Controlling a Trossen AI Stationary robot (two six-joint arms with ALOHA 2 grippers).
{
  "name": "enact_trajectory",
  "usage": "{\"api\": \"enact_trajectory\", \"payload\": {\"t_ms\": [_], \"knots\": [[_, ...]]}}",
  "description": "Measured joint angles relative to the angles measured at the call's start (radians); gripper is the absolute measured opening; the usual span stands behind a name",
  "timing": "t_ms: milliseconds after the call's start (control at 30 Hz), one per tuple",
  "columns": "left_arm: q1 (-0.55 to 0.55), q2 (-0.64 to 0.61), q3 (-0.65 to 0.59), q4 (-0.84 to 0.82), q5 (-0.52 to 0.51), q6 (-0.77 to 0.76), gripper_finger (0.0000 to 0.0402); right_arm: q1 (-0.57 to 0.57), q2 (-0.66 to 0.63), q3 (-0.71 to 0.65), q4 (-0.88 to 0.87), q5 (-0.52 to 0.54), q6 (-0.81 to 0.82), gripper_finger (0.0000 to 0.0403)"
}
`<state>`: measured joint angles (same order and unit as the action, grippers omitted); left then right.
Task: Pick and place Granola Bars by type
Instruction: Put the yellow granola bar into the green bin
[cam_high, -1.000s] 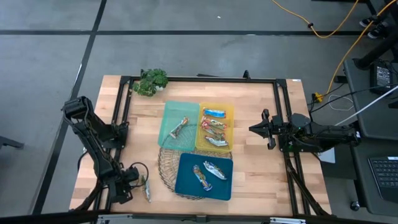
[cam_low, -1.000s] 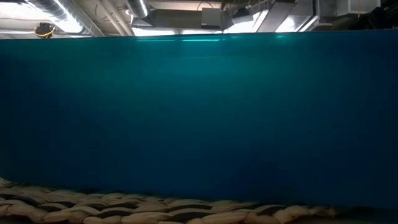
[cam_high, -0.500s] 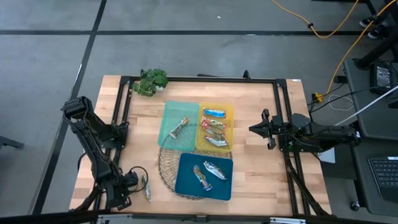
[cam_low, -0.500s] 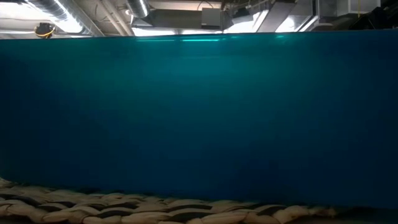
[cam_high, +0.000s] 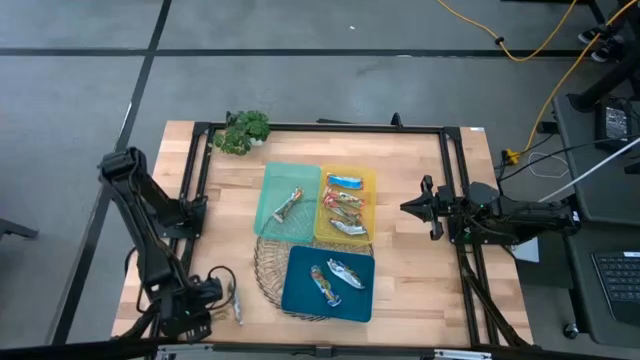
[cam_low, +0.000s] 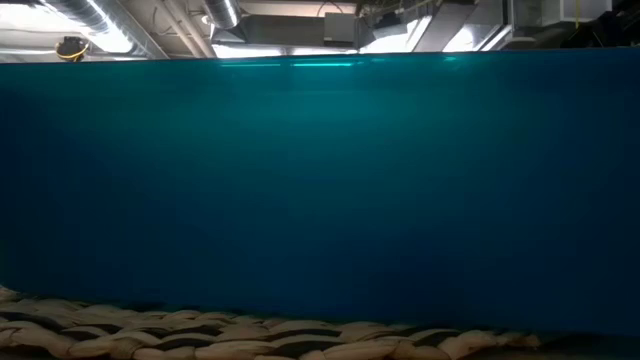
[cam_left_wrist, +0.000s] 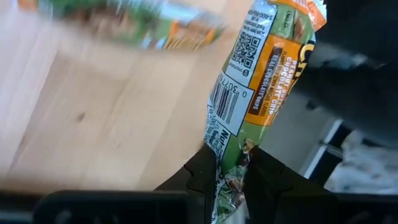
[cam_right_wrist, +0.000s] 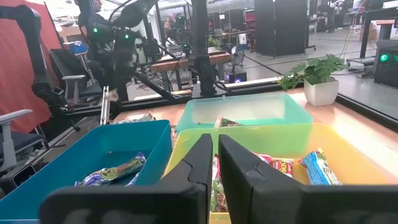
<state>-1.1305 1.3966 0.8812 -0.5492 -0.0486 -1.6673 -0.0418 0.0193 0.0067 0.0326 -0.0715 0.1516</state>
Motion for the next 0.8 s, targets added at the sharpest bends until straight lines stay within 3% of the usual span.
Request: {"api": "enact_trajectory", "payload": {"t_ms": [367,800], "knots": [[0.078,-0.095,0.105,0.0,-0.242,0.24,0.0054,0.0,0.0,0.0,0.0,0.0,0.0,0.0032],[0.22,-0.193,0.213,0.001,-0.382,0.628,0.0054,0.0,0.0,0.0,0.0,0.0,-0.001,0.0032]]}}
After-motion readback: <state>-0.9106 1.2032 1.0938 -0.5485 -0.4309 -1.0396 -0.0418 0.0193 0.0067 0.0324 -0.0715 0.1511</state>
